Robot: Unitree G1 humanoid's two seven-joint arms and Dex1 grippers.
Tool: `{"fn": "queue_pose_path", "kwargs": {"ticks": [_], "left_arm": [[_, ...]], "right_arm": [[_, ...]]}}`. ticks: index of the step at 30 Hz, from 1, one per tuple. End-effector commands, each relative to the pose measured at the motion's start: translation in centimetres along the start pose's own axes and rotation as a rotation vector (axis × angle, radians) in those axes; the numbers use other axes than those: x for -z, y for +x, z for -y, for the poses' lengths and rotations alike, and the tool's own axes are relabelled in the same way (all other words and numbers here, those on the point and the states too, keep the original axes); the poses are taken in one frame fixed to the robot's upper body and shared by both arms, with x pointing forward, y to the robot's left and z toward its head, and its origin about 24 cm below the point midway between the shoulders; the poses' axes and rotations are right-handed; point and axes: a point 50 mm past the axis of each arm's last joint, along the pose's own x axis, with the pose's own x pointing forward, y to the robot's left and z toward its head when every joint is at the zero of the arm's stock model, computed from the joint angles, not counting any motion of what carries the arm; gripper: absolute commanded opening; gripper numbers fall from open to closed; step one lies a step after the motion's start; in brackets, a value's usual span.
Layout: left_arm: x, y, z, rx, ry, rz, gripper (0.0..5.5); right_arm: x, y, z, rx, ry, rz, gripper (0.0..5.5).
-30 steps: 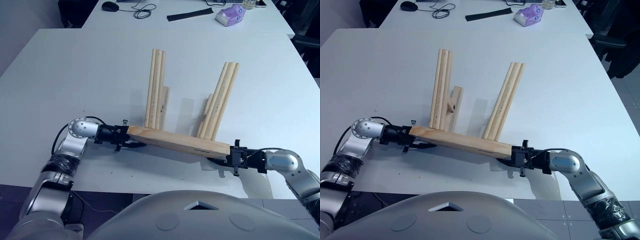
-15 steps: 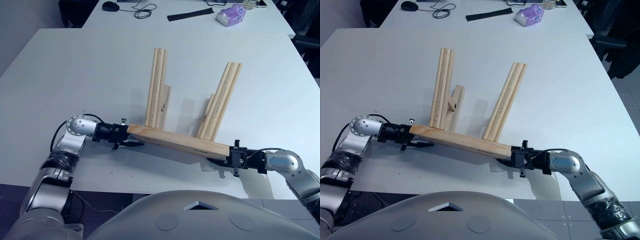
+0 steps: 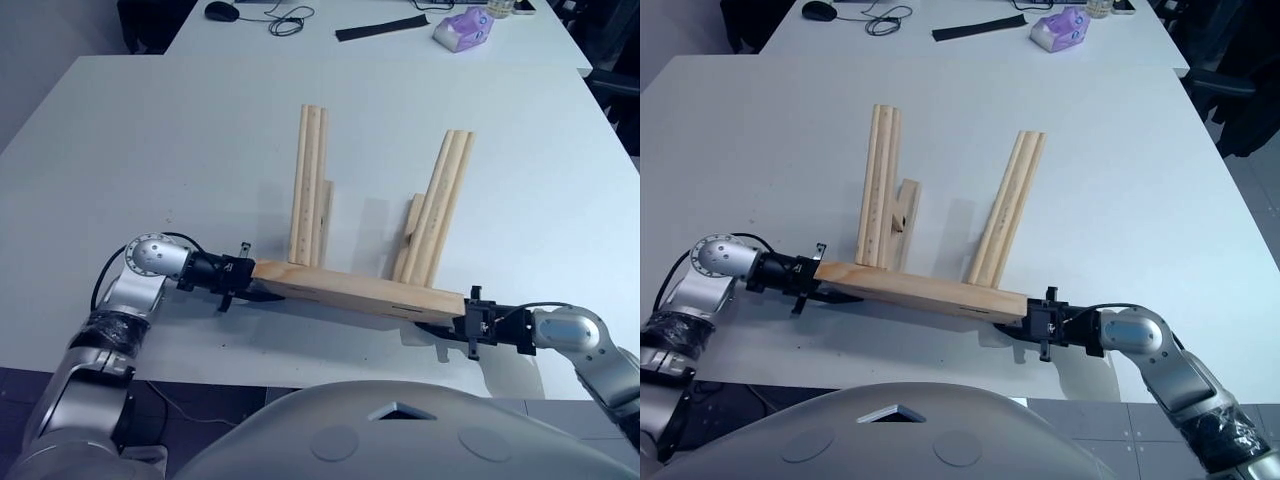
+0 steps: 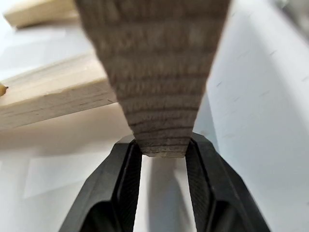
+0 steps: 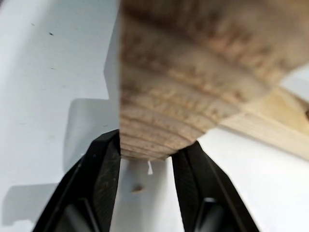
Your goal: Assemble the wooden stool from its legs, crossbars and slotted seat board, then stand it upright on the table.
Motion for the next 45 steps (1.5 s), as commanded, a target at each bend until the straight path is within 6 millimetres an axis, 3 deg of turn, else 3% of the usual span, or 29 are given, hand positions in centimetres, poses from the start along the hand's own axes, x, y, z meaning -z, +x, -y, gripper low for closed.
{"fn": "queue_pose_path", "kwargs": {"ticks": [1, 9, 14, 20, 26, 31, 38, 42, 45], "left_arm": [[-2.9, -1.1, 1.7, -0.010, -0.044, 0.080, 1.28], [-8.8, -2.0, 4.5, -0.131, -0.346, 0.264, 1.28], [-11.9, -3.5, 4.5, -0.141, -0.534, 0.299, 1.28], [-15.6, -4.9, 5.4, 0.013, -0.709, 0.361, 1.28], [-17.4, -5.8, 4.5, 0.024, -0.882, 0.399, 1.28], [-17.1, -6.3, 3.2, -0.032, -0.977, 0.411, 1.28], [-13.7, -5.3, 1.0, -0.237, -1.139, 0.358, 1.30], [-13.3, -5.7, 0.2, -0.253, -1.170, 0.347, 2.23], [-13.5, -6.2, 0.4, -0.203, -1.172, 0.356, 2.23]], "right_arm": [[-1.9, -1.6, -0.3, 0.023, 0.132, 0.017, 1.72], [-7.3, -5.5, 0.1, 0.022, 0.423, 0.136, 1.72], [-10.8, -8.2, -0.2, -0.092, 0.613, 0.230, 1.72], [-14.4, -10.8, 1.1, -0.211, 0.748, 0.326, 1.72], [-16.0, -13.0, 3.3, -0.231, 0.821, 0.325, 1.72], [-16.4, -14.1, 5.1, -0.222, 0.845, 0.299, 1.72], [-15.4, -13.1, 6.5, -0.100, 0.865, 0.318, 1.72], [-15.1, -13.3, 6.8, -0.096, 0.891, 0.322, 1.72], [-15.1, -13.6, 6.8, -0.132, 0.911, 0.309, 1.72]]}}
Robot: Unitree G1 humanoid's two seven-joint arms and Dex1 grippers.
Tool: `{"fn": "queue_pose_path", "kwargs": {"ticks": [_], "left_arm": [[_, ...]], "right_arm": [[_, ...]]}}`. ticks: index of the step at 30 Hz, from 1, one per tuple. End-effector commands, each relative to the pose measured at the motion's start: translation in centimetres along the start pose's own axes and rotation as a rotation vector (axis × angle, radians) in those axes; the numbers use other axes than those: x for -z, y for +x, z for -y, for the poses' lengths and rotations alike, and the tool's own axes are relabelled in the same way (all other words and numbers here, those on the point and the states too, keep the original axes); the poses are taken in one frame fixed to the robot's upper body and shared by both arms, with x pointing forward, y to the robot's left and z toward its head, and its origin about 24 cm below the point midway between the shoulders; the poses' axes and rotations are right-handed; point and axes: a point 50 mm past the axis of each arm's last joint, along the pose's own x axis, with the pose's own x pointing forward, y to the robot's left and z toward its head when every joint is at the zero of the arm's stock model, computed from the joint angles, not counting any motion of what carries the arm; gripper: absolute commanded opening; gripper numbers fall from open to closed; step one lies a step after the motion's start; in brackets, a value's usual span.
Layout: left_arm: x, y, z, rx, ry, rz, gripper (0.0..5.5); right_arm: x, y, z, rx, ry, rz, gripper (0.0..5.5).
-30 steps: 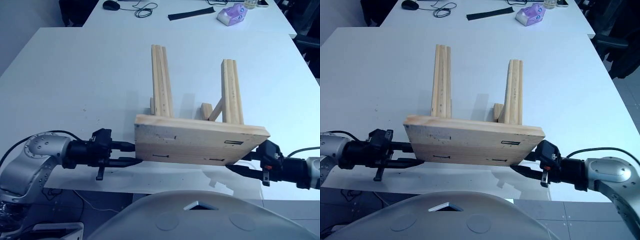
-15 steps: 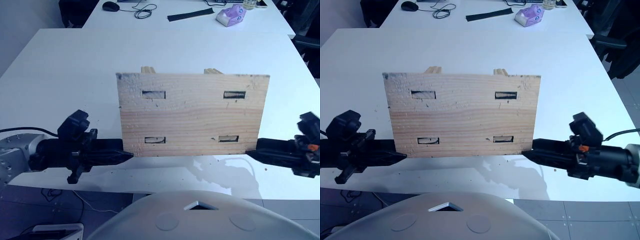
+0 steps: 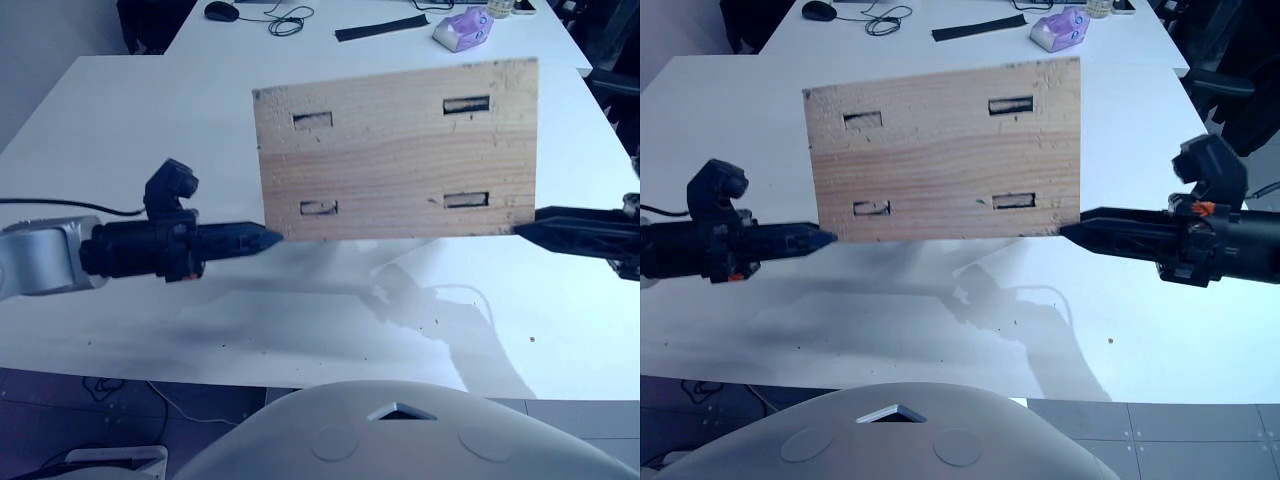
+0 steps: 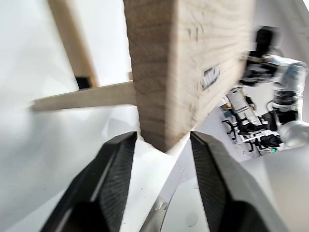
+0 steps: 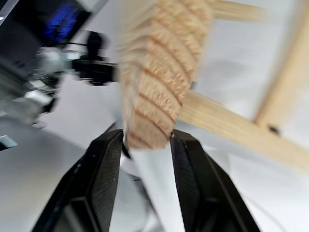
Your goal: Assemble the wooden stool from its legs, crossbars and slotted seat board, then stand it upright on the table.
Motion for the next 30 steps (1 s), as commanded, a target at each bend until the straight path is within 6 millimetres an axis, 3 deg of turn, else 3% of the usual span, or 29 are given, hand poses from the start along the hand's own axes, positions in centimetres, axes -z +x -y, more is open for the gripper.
{"fn": "queue_pose_path", "kwargs": {"ticks": [1, 11, 16, 21, 25, 30], "left_arm": [[-0.4, -0.5, 0.5, 0.045, -0.001, -0.033, 2.23], [-0.2, -0.1, 1.9, 0.172, 0.031, -0.092, 2.23], [-0.3, 1.2, 1.6, 0.116, 0.097, -0.010, 2.23], [0.7, 2.2, -2.2, -0.154, 0.216, 0.147, 2.23], [2.7, 1.6, -5.6, -0.387, 0.351, 0.162, 2.23], [4.0, 1.2, -10.3, -0.659, 0.467, 0.244, 2.25]], "right_arm": [[-0.2, -0.2, -0.4, -0.040, 0.025, -0.035, 1.72], [1.4, 0.6, 0.2, -0.025, 0.037, 0.018, 1.72], [2.9, 1.6, 0.0, 0.012, 0.015, 0.076, 1.72], [6.2, 2.0, 1.0, 0.158, 0.008, 0.054, 1.72], [11.0, 0.8, 4.2, 0.418, -0.107, -0.182, 1.72], [12.7, -0.1, 9.3, 0.733, -0.204, -0.082, 1.92]]}}
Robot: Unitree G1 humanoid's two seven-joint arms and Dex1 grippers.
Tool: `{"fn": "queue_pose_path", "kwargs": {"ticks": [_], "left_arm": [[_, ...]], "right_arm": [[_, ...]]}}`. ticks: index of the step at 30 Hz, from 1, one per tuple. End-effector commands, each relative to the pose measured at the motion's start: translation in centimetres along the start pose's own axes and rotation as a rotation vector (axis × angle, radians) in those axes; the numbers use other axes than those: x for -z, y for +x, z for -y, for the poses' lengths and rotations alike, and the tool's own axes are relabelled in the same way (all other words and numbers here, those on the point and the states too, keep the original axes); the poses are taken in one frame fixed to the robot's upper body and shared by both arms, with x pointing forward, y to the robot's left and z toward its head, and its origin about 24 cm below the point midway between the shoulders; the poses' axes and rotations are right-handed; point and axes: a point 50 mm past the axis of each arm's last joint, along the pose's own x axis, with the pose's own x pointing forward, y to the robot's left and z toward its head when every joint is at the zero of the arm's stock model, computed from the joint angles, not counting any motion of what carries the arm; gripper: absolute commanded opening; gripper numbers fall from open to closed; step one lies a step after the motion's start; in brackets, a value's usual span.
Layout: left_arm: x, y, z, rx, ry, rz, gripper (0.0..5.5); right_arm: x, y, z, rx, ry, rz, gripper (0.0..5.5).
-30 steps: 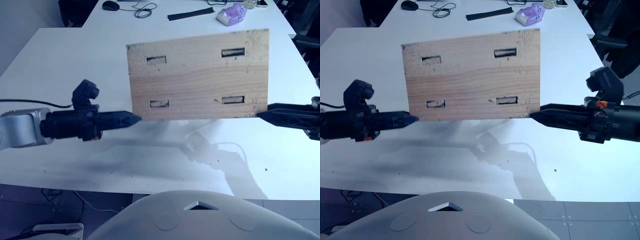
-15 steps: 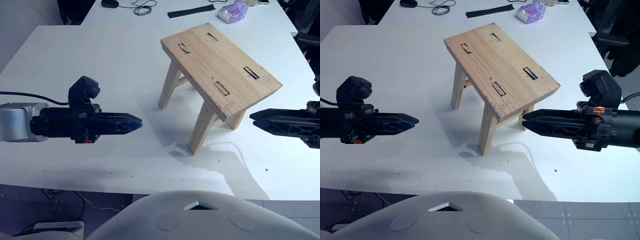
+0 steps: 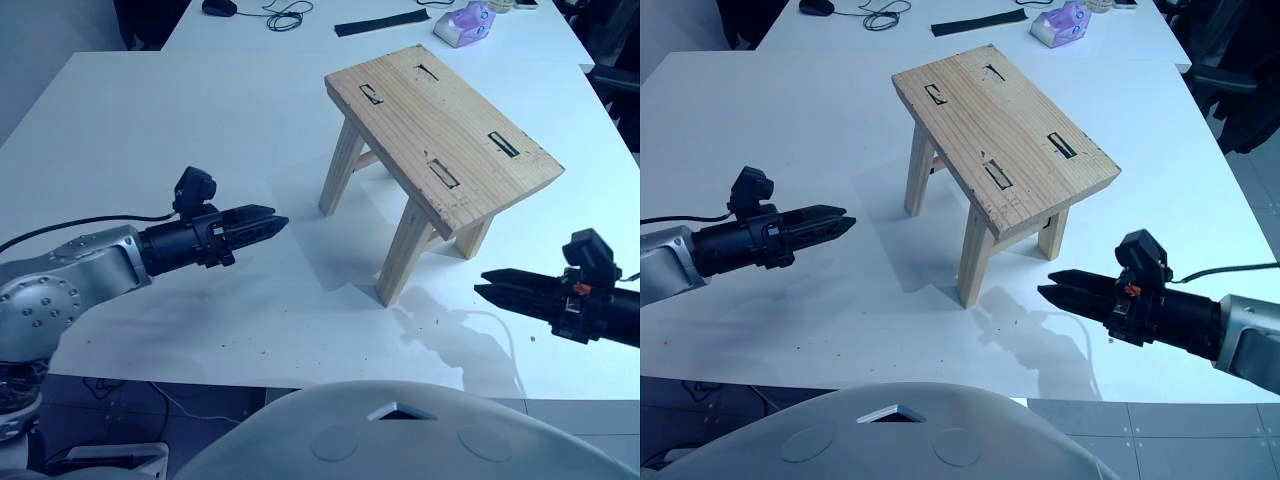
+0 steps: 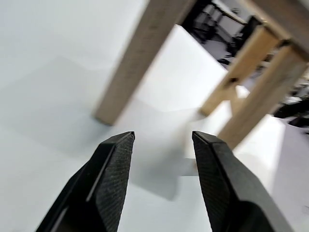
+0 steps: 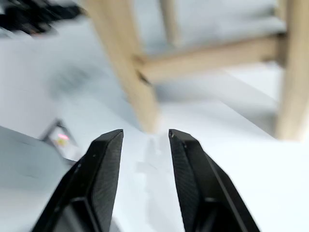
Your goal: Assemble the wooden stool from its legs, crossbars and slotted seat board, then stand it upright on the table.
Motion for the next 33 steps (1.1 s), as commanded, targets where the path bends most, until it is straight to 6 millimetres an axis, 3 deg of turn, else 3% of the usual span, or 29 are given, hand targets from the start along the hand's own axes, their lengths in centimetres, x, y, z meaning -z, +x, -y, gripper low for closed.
{"fn": "queue_pose_path", "kwargs": {"ticks": [1, 6, 10, 16, 22, 33], "left_arm": [[4.5, 0.8, -4.8, -0.349, 0.169, 0.030, 2.25], [6.0, 1.9, -7.5, -0.513, 0.270, 0.082, 2.64], [6.3, 3.4, -9.4, -0.627, 0.331, 0.137, 2.95], [6.8, 6.3, -10.0, -0.675, 0.403, 0.200, 2.95], [6.3, 8.6, -10.1, -0.709, 0.413, 0.278, 2.95], [6.9, 10.1, -10.2, -0.768, 0.350, 0.386, 2.95]], "right_arm": [[3.4, 1.7, 5.2, 0.363, -0.146, 0.039, 2.02], [4.2, 4.6, 7.1, 0.500, -0.211, 0.145, 2.72], [3.7, 6.7, 9.0, 0.626, -0.237, 0.252, 2.76], [2.7, 8.9, 11.6, 0.809, -0.210, 0.424, 2.76], [2.2, 11.7, 12.6, 0.831, -0.136, 0.522, 2.76], [1.4, 14.4, 13.6, 0.842, -0.125, 0.599, 2.76]]}}
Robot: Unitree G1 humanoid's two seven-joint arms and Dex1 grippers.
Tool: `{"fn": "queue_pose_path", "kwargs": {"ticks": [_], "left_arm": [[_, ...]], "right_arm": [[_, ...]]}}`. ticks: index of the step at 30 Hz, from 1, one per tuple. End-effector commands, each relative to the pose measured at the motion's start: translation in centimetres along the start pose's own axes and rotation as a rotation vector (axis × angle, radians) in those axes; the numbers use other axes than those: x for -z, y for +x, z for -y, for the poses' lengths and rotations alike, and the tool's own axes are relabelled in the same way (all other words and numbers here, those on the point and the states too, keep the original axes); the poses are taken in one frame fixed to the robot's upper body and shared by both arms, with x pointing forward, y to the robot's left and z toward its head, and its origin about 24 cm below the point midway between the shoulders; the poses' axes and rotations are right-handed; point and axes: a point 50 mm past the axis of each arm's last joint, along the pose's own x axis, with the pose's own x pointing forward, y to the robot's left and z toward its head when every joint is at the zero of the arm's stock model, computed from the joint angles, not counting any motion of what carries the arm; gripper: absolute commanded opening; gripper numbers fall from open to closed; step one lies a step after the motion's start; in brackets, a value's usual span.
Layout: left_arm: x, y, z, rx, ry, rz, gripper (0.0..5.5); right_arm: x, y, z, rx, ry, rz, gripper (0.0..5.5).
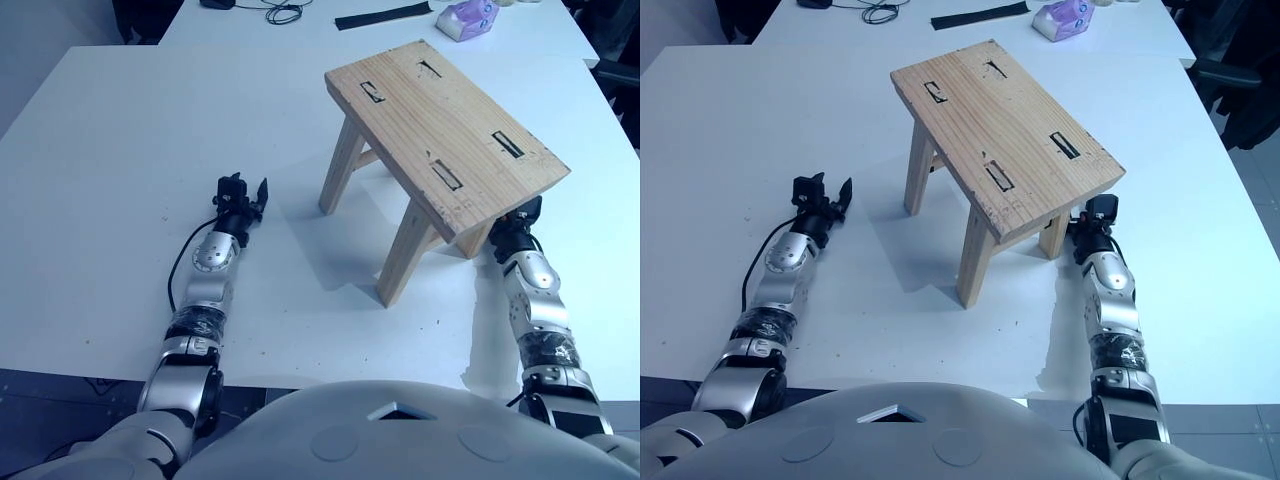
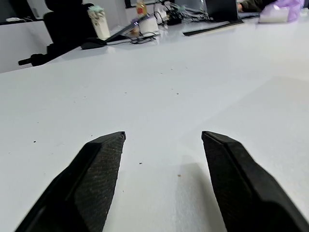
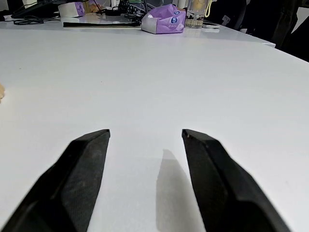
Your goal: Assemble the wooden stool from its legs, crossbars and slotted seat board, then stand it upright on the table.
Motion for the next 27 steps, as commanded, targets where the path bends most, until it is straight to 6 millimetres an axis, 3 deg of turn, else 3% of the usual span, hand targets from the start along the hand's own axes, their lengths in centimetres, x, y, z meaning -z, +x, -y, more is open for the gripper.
{"fn": "queue_pose_path", "kwargs": {"ticks": [1, 10, 17, 27], "left_arm": [[0.2, 0.5, 0.2, -0.036, -0.025, 0.017, 2.95], [-2.0, 1.0, 0.8, -0.065, -0.111, 0.194, 2.95], [-1.6, 0.3, 0.9, -0.105, -0.125, 0.202, 2.95], [-2.5, 1.0, 1.3, -0.138, -0.138, 0.243, 2.95]], "right_arm": [[0.6, 0.7, -0.8, -0.010, 0.003, -0.014, 2.76], [-1.0, 1.8, -1.7, -0.006, 0.037, 0.096, 2.76], [-1.8, 3.0, -2.4, -0.046, 0.040, 0.130, 2.76], [-2.2, 4.3, -3.0, -0.091, 0.026, 0.130, 2.76]]}}
